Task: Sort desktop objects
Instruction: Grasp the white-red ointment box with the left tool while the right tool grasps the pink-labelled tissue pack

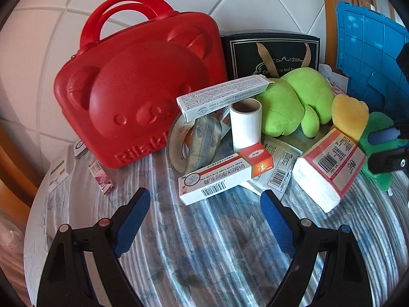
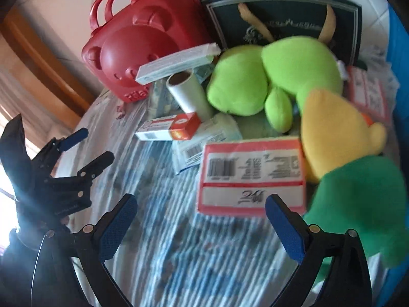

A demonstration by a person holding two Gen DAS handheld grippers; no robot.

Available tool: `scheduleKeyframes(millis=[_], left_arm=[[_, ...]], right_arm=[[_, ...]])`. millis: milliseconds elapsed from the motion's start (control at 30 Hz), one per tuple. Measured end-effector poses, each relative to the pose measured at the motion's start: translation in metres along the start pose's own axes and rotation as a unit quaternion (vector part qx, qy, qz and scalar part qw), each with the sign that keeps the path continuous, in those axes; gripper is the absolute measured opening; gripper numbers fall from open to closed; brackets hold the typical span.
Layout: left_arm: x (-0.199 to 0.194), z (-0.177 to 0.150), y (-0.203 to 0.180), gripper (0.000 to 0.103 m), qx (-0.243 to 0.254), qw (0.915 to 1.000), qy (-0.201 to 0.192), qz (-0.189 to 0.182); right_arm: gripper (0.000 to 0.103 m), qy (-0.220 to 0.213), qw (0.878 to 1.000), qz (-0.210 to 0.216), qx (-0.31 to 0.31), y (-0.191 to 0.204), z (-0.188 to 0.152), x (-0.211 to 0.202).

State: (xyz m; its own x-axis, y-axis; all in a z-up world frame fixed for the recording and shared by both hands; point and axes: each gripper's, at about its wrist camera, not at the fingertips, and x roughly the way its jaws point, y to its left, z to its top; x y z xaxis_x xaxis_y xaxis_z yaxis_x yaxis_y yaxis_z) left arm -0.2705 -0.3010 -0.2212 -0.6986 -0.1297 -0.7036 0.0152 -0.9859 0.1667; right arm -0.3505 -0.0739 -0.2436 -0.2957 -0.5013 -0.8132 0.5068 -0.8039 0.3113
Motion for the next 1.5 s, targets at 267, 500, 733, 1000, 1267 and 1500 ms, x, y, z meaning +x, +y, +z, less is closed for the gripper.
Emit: scheduleKeyframes(millis=[267, 500, 733, 1000, 1267, 1500], left_arm=[[0.069, 0.014, 0.034, 0.087, 0.006, 0.9959, 0.008, -0.09], [0.072, 0.011, 0.014, 0.066, 0.12, 0.9852, 0.01, -0.122], [0.083, 0.003, -0.026, 0.066, 0.259, 0.9533, 0.02, -0.154], [0.12, 0.018, -0.032, 0.064, 0.225, 0.958, 0.056, -0.169], [0.099, -0.009, -0.039, 0.041, 0.122, 0.9733, 0.098, -0.168], [0.093, -0.014, -0.047, 0.04, 0.066, 0.977, 0.109, -0.171]], right_arm=[[0.102, -0.013, 0.997, 0.017, 0.075, -0.035, 0.007, -0.007], [0.102, 0.005, 0.997, 0.024, 0.079, -0.029, 0.001, 0.005], [0.102, 0.006, 0.995, 0.024, 0.101, -0.035, 0.004, 0.006], [0.102, 0.011, 0.993, 0.024, 0.114, -0.039, 0.0, 0.008], [0.102, 0.054, 0.955, 0.022, 0.289, -0.062, -0.001, 0.043], [0.103, 0.013, 0.927, -0.06, 0.371, -0.066, 0.019, 0.063]])
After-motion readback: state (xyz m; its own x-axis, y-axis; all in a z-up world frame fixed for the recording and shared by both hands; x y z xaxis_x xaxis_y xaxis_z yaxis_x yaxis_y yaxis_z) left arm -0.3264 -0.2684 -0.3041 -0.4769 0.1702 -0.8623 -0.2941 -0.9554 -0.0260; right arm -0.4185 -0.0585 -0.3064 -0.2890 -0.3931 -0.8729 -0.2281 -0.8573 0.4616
